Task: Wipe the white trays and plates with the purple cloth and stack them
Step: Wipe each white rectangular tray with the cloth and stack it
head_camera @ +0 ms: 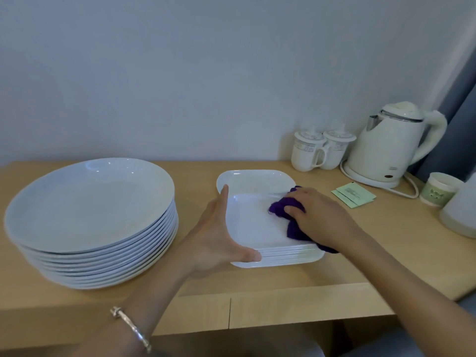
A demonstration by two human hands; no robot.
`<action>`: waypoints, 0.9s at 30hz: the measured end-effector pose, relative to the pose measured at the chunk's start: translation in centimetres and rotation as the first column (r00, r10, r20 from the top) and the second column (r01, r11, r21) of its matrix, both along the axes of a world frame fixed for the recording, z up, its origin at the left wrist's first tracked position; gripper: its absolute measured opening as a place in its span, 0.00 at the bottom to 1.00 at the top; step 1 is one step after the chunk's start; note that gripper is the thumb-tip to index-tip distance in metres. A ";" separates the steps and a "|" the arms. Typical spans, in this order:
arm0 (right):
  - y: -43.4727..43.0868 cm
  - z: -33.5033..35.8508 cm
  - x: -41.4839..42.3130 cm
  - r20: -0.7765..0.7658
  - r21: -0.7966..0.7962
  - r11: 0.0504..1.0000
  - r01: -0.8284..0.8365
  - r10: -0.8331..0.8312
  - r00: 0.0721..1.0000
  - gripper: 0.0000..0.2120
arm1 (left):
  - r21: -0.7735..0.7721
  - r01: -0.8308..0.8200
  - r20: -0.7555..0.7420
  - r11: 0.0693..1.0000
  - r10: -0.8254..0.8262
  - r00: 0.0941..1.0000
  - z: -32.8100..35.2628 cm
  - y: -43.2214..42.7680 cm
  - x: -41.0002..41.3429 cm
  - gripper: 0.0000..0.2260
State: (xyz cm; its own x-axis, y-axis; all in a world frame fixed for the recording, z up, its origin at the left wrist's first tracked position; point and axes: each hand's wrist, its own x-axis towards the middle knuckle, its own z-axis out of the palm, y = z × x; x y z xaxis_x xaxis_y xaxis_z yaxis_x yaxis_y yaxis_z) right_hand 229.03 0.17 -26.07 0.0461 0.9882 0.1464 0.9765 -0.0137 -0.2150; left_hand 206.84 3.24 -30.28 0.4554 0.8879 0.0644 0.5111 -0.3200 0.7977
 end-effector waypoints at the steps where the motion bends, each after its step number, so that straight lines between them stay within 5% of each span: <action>1: 1.0 -0.9 -1.0 0.106 0.007 1.000 0.018 -0.019 0.994 0.14 | -0.006 0.000 -0.003 1.000 0.000 1.000 -0.1 0.1 0.0 0.60; 4: 3.2 -3.1 -5.4 0.115 0.038 0.999 0.026 -0.030 0.993 0.16 | -0.028 0.019 0.058 0.999 -0.017 0.998 -0.4 0.2 0.3 0.58; 8: 2.2 -2.3 -9.9 -0.078 0.145 0.957 -0.253 0.266 0.961 0.13 | -0.067 0.004 0.102 0.998 0.002 0.995 -0.7 0.1 0.2 0.67; 12: -0.8 0.1 -5.6 -0.378 -0.055 0.896 -0.442 0.391 0.839 0.08 | -0.051 -0.006 0.101 0.999 0.011 0.995 -0.6 0.0 -0.2 0.64; 14: -1.8 1.0 -2.2 -0.337 -0.150 0.920 -0.361 0.295 0.894 0.09 | -0.038 -0.015 0.067 0.999 0.017 0.998 -0.4 -0.1 -0.2 0.63; 18: -1.1 1.0 0.3 -0.110 -0.006 1.000 -0.022 0.021 0.994 0.12 | 0.010 0.008 0.035 1.000 -0.008 0.999 -0.2 0.3 -0.2 0.60; 21: 1.4 -1.4 -3.5 0.149 0.006 0.998 0.055 -0.056 0.987 0.18 | -0.029 0.011 0.012 1.000 -0.011 1.000 -0.2 0.2 0.0 0.62; 23: 2.8 -2.7 -7.0 0.055 0.059 0.998 0.023 -0.026 0.998 0.15 | -0.028 0.009 0.044 1.000 -0.008 0.999 -0.4 0.3 0.1 0.63; 27: 1.4 -1.8 -9.2 -0.153 0.125 0.942 -0.312 0.329 0.932 0.10 | -0.042 -0.005 0.008 0.999 0.006 1.000 -0.5 0.3 -0.1 0.65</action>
State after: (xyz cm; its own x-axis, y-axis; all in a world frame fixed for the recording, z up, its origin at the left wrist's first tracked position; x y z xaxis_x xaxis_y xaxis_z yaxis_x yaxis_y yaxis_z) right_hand 219.81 1.61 -27.88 -0.2382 0.9357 0.2604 0.8742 0.3234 -0.3622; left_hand 206.70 3.49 -30.75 0.4501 0.8925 0.0308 0.5067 -0.2836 0.8141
